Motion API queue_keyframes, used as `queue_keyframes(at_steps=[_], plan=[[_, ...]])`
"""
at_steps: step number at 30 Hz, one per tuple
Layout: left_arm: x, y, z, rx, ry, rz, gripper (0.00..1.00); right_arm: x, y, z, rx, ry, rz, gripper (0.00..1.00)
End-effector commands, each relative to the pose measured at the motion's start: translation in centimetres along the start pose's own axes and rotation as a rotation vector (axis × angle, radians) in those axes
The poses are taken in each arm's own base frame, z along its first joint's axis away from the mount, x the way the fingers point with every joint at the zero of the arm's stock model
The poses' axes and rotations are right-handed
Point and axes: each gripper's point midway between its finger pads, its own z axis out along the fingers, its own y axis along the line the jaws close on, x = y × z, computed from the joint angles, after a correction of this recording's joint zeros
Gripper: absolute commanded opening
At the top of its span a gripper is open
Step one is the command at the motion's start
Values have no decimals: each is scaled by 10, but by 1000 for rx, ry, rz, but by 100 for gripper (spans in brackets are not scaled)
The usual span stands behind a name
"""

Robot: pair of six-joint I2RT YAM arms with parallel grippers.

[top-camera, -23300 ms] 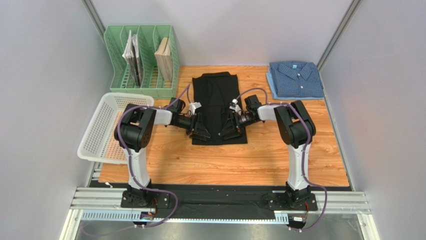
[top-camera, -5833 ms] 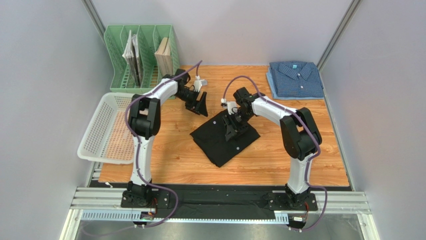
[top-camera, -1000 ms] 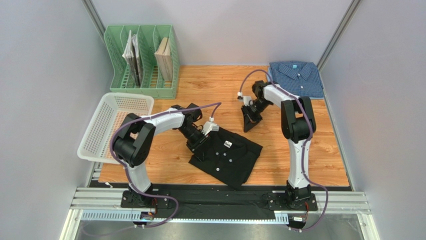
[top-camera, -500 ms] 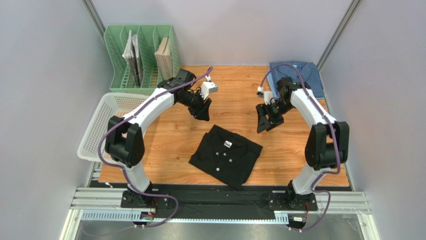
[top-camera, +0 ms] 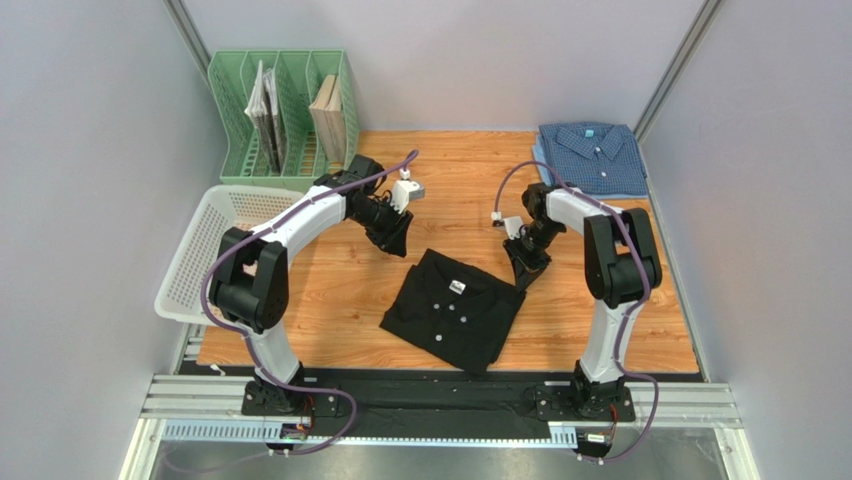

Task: Fold and stack the long sleeve shirts
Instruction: Fold the shirt

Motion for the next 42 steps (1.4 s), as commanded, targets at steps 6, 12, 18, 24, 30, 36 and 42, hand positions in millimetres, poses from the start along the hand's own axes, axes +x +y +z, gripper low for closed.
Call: queue_keyframes(at_steps=[6, 12, 18, 24, 30, 36, 42], plan=[[-7, 4, -14, -24, -101, -52, 43, -102, -59, -2, 243, -158, -118, 0], [-18, 26, -2, -62, -94, -49, 44, -133, -54, -37, 307, -257, -169, 5], [-22, 8, 17, 135, -68, -76, 40, -125, -43, -85, 352, -346, -174, 32], [-9, -18, 17, 217, -83, -60, 45, -88, -6, -107, 180, -414, -150, 46], [10, -28, 35, 249, -12, -81, 49, -68, 17, -76, 2, -363, -82, 42], [22, -32, 48, 257, 37, -94, 50, -60, 9, -42, -24, -297, -49, 48], [31, -33, 59, 256, 80, -94, 50, -52, 7, -25, -37, -263, -40, 49]])
